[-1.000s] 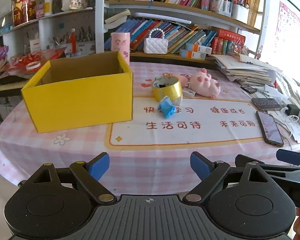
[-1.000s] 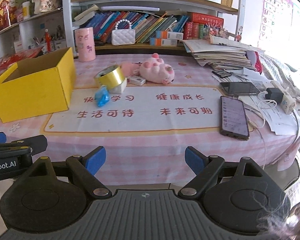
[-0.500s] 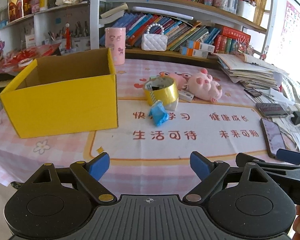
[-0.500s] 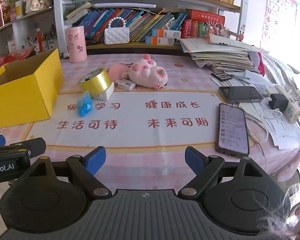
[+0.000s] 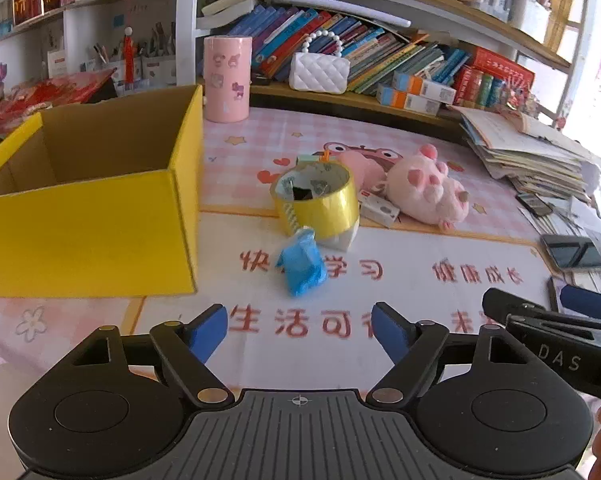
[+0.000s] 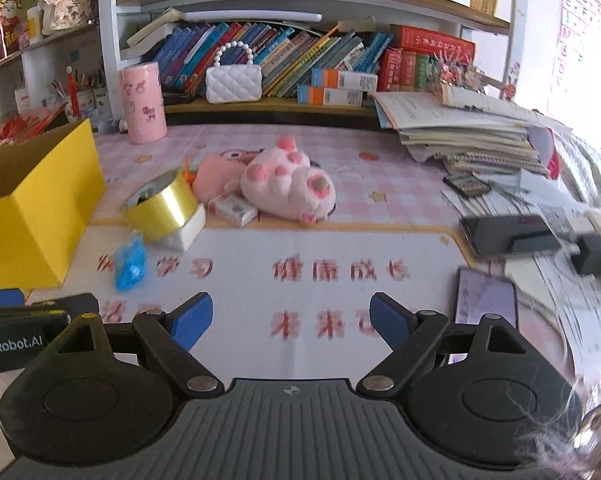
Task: Organize objects
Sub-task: 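Grasp the blue plastic bag with the left gripper while the right gripper grasps the pink plush pig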
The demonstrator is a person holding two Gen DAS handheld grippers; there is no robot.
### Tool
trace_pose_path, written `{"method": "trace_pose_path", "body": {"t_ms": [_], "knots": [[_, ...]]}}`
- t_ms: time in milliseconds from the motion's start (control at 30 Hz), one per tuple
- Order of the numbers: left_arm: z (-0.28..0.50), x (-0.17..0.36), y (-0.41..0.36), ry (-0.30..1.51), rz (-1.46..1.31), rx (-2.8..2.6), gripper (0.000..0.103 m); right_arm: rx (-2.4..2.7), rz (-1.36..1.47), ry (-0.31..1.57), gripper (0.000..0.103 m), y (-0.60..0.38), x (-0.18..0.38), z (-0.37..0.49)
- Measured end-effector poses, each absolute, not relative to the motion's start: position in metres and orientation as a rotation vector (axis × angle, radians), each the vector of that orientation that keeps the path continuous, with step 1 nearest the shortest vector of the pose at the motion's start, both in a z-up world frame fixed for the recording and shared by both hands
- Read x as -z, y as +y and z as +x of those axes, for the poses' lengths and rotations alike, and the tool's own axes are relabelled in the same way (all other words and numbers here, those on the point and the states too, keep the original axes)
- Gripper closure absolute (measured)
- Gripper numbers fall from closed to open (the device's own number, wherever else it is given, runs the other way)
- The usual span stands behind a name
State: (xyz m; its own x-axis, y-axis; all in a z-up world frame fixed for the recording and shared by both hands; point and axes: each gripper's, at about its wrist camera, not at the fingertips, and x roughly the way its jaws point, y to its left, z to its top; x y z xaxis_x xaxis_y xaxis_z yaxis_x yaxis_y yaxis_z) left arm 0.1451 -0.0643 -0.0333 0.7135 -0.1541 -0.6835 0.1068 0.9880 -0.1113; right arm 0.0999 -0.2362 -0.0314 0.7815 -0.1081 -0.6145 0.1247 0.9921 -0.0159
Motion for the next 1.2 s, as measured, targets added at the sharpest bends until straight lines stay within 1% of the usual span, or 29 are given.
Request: {"method": "trace_pose_path", "body": {"t_ms": [233,567,667,700,733,1000,1067,1200], "knots": [[0.183,0.043,-0.073,0.771,-0.096,0.088,0.04,0.071,-0.034,0.625,0.02,-0.25,0.032,0.14],[0.229,0.073,-0.085,0.853,-0.115,0.016,0.053,0.011,-0.153,0.623,0.02,-0.26,0.041,0.199],[0.235,0.079,-0.086,0.874,-0.125,0.009,0.063,-0.017,-0.195,0.627,0.02,-0.259,0.045,0.214],[0.236,0.08,-0.087,0.871,-0.118,0.004,0.069,-0.025,-0.21,0.627,0.02,-0.259,0.046,0.219],[0.236,0.08,-0.087,0.868,-0.112,0.003,0.072,-0.033,-0.227,0.624,0.02,-0.258,0.047,0.224],[0.22,0.062,-0.078,0.818,-0.157,0.014,0.074,-0.078,-0.357,0.657,0.02,-0.254,0.061,0.265],[0.214,0.056,-0.077,0.808,-0.163,0.029,0.074,-0.08,-0.378,0.671,0.015,-0.254,0.066,0.275],[0.207,0.05,-0.074,0.806,-0.171,0.041,0.074,-0.099,-0.423,0.676,0.014,-0.25,0.074,0.292]]}}
